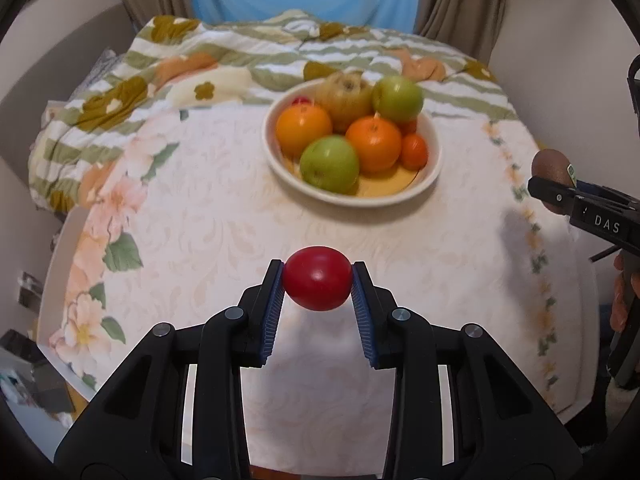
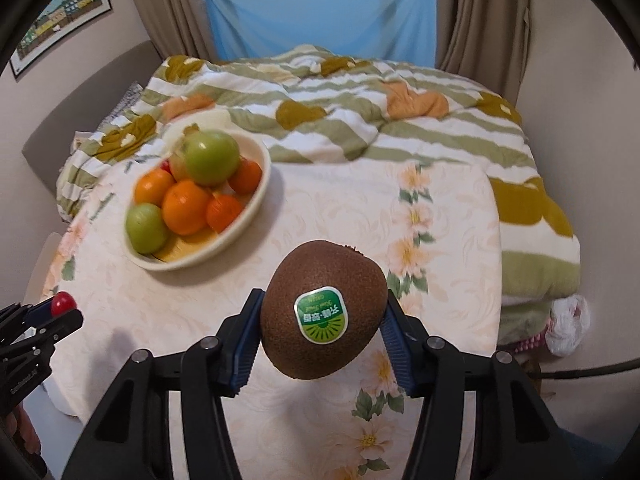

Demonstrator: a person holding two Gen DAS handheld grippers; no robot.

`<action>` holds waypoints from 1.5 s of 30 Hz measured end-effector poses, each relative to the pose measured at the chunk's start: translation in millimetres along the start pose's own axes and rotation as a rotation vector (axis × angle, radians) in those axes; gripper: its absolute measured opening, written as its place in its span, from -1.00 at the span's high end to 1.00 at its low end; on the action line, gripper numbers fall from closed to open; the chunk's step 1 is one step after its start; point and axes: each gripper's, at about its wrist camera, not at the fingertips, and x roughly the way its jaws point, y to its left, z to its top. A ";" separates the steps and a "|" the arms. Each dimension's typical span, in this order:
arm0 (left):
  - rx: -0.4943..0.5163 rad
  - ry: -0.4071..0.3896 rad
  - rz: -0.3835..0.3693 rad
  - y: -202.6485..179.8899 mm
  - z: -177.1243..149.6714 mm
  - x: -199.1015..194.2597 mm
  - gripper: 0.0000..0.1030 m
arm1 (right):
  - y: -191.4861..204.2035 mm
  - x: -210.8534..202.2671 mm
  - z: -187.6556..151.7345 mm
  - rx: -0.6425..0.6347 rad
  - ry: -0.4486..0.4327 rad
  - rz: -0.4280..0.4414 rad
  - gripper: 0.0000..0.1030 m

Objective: Organize fruits
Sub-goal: 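Carry the tomato and kiwi into the bowl and open both tools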

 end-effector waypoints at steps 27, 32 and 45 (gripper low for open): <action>0.274 -0.045 -0.280 16.6 138.8 44.6 0.21 | 55.7 -12.9 52.7 0.177 -0.082 -0.060 -0.01; 0.329 -0.011 -0.323 15.4 145.0 67.9 0.21 | 60.6 -1.9 49.4 0.237 -0.073 -0.091 -0.01; 0.420 0.029 -0.375 13.3 146.2 103.2 -0.01 | 64.4 6.6 27.3 0.360 -0.054 -0.171 -0.01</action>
